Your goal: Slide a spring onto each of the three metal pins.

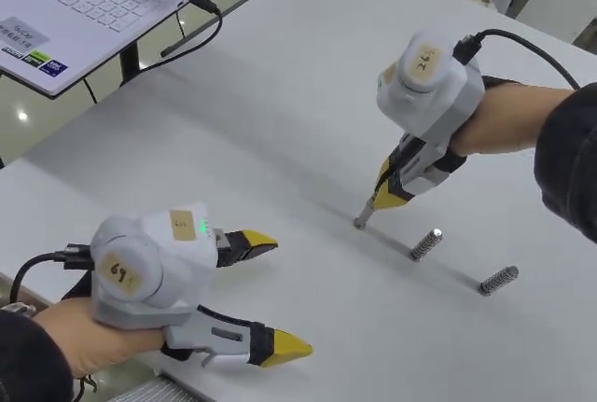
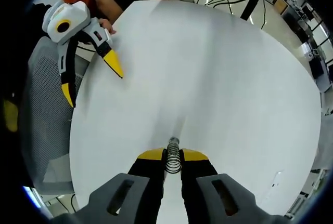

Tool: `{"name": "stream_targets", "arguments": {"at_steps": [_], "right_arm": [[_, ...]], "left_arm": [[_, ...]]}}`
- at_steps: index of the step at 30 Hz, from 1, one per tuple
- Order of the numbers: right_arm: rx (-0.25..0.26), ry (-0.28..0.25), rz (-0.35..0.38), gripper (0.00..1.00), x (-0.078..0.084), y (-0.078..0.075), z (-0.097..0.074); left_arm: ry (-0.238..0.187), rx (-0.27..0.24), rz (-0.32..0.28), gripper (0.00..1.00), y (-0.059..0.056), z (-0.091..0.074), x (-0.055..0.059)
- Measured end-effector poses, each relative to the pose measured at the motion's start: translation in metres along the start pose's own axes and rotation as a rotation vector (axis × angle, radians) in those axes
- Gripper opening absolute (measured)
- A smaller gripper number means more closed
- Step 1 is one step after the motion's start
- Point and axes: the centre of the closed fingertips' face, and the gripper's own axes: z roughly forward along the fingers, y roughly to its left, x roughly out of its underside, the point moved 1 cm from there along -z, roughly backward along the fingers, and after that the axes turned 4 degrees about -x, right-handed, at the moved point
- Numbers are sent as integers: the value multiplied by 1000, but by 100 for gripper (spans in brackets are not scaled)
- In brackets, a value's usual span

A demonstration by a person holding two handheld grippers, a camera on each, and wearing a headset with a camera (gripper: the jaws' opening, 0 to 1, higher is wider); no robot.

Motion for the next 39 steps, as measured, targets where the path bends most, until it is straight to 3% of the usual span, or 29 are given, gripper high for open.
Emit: {"name": "stream_targets", "arguments": {"at_steps": [22,39], "right_arm": [[12,-4,16,9,-1,4,29],[19,-18,22,9,-2,2,38]], "left_arm": [[5,0,-2,65,2,-1,0],[8,2,-4,64,2,-1,0]]}}
